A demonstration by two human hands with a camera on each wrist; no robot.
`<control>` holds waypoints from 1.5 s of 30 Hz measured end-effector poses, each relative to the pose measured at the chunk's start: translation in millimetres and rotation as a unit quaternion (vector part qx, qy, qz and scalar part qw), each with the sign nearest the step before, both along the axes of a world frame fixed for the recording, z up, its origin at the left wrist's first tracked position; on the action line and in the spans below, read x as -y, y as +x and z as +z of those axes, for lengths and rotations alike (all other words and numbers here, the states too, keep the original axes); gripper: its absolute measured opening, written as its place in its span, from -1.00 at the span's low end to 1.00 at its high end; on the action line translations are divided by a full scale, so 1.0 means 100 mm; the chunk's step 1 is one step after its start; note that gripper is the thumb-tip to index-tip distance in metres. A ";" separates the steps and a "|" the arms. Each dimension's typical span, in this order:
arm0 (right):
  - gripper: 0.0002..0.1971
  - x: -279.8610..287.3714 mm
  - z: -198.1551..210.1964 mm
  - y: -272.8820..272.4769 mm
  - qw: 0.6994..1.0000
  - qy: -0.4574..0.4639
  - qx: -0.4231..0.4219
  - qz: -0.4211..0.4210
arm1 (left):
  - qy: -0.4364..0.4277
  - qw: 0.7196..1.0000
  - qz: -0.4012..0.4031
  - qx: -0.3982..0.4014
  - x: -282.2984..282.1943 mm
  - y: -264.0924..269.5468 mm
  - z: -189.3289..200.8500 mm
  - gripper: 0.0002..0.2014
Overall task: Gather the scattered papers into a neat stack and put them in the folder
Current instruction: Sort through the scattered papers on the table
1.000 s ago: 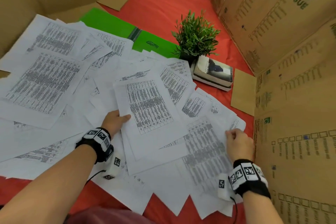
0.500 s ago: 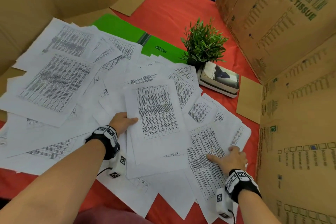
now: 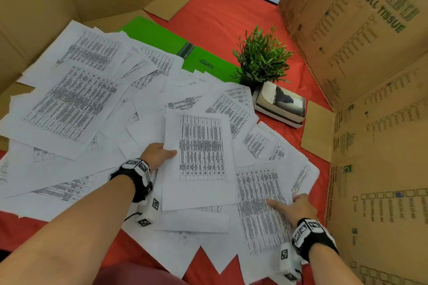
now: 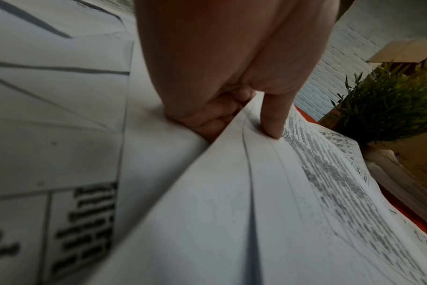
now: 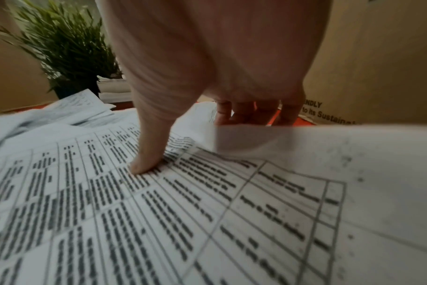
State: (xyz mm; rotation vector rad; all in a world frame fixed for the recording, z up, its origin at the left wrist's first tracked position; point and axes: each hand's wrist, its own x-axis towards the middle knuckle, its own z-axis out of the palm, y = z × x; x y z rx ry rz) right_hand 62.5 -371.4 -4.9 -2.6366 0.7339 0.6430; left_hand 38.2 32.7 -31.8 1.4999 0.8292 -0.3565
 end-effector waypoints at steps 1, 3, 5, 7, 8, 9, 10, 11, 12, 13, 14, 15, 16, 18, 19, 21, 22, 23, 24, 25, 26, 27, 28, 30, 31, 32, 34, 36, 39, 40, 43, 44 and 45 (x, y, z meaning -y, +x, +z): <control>0.00 0.00 0.03 0.00 1.000 0.011 0.008 -0.001 | -0.001 1.000 0.005 0.001 0.01 0.00 0.01 -0.71; -0.19 -0.01 0.10 0.02 0.999 0.029 0.043 0.005 | -0.001 1.000 0.011 0.002 0.04 0.01 0.03 -0.71; -0.41 -0.06 0.22 0.05 0.997 0.006 0.068 0.043 | 0.001 1.000 0.010 0.004 0.05 0.01 0.04 -0.70; -0.66 -0.14 0.42 0.13 0.989 -0.036 0.102 0.104 | 0.002 1.000 0.011 0.007 0.05 0.01 0.05 -0.69; -0.76 -0.18 0.55 0.17 0.982 -0.038 0.138 0.122 | 0.003 1.000 0.011 0.008 0.05 0.01 0.05 -0.69; -0.80 -0.22 0.69 0.22 0.974 -0.022 0.186 0.128 | 0.004 1.000 0.009 0.007 0.05 0.01 0.05 -0.68; -0.76 -0.26 0.84 0.26 0.964 0.001 0.237 0.123 | 0.003 1.000 0.007 0.009 0.04 0.01 0.05 -0.66; -0.73 -0.31 1.00 0.29 0.952 0.026 0.284 0.108 | 0.002 1.000 0.003 0.011 0.04 0.01 0.06 -0.64; -0.71 -0.34 1.13 0.33 0.942 0.049 0.320 0.089 | 0.001 1.000 0.001 0.013 0.05 0.01 0.07 -0.62; -0.71 -0.39 1.23 0.36 0.931 0.071 0.350 0.071 | 0.000 1.000 -0.002 0.010 0.05 0.01 0.09 -0.61; -0.73 -0.46 1.29 0.39 0.922 0.094 0.371 0.056 | -0.003 1.000 -0.001 0.010 0.06 0.01 0.09 -0.62; -0.75 -0.53 1.28 0.41 0.917 0.116 0.379 0.045 | -0.003 1.000 -0.003 0.006 0.06 0.02 0.09 -0.63; -0.77 -0.63 1.22 0.43 0.918 0.132 0.372 0.040 | 0.002 1.000 -0.005 0.003 0.06 0.03 0.08 -0.60; -0.80 -0.87 0.96 0.42 0.933 0.150 0.323 0.047 | 0.015 1.000 -0.009 -0.015 0.04 0.04 0.09 -0.40; -0.79 -0.98 0.76 0.40 0.943 0.153 0.290 0.062 | 0.017 0.999 -0.009 -0.031 0.04 0.05 0.09 -0.33; -0.77 -1.19 0.38 0.31 0.955 0.143 0.235 0.108 | 0.017 0.999 -0.003 -0.040 0.04 0.06 0.11 -0.33; -0.78 -1.28 0.23 0.25 0.958 0.141 0.215 0.127 | 0.011 0.999 0.000 -0.042 0.04 0.06 0.11 -0.37; -0.82 -1.35 0.10 0.19 0.957 0.154 0.199 0.147 | 0.005 0.999 -0.004 -0.043 0.02 0.06 0.09 -0.36; -0.81 -1.40 0.03 0.15 0.953 0.177 0.182 0.166 | 0.000 0.999 -0.013 -0.041 0.00 0.05 0.05 -0.32; -0.80 -1.42 -0.02 0.11 0.949 0.203 0.166 0.175 | -0.004 0.999 -0.020 -0.038 -0.02 0.04 0.03 -0.31; -0.81 -1.40 -0.04 0.08 0.948 0.223 0.153 0.168 | -0.011 0.999 -0.025 -0.027 -0.02 0.03 0.01 -0.36; -0.78 -1.33 -0.07 0.08 0.950 0.225 0.154 0.149 | -0.009 0.999 -0.032 -0.021 -0.02 0.02 0.00 -0.45; -0.70 -1.22 -0.09 0.09 0.957 0.204 0.166 0.123 | 0.001 0.999 -0.038 -0.021 -0.02 0.03 0.00 -0.53; -0.47 -0.95 -0.13 0.12 0.978 0.115 0.159 0.070 | 0.016 0.999 -0.036 -0.024 -0.01 0.04 0.00 -0.61; -0.36 -0.83 -0.13 0.13 0.988 0.072 0.132 0.046 | 0.016 0.999 -0.034 -0.023 0.00 0.05 0.01 -0.63; -0.25 -0.73 -0.12 0.13 0.994 0.041 0.098 0.033 | 0.016 0.999 -0.030 -0.021 0.00 0.06 0.00 -0.65; -0.15 -0.62 -0.12 0.13 0.998 0.007 0.045 0.035 | 0.018 0.999 -0.028 -0.020 0.01 0.07 -0.01 -0.69; -0.18 -0.57 -0.16 0.13 0.998 0.008 0.023 0.051 | 0.019 0.999 -0.030 -0.018 0.02 0.07 0.00 -0.69; -0.31 -0.53 -0.19 0.12 0.997 0.014 0.001 0.081 | 0.020 0.999 -0.035 -0.018 0.00 0.07 0.00 -0.67; -0.36 -0.52 -0.19 0.12 0.996 0.015 -0.007 0.091 | 0.019 0.999 -0.032 -0.019 -0.01 0.07 -0.01 -0.65; -0.45 -0.52 -0.17 0.10 0.994 0.051 -0.002 0.092 | 0.007 0.999 -0.026 -0.022 -0.04 0.07 -0.03 -0.61; -0.45 -0.53 -0.16 0.09 0.994 0.068 0.006 0.088 | 0.002 0.999 -0.022 -0.023 -0.04 0.08 -0.03 -0.60; -0.45 -0.53 -0.15 0.08 0.993 0.084 0.008 0.084 | -0.001 0.999 -0.021 -0.024 -0.04 0.08 -0.03 -0.61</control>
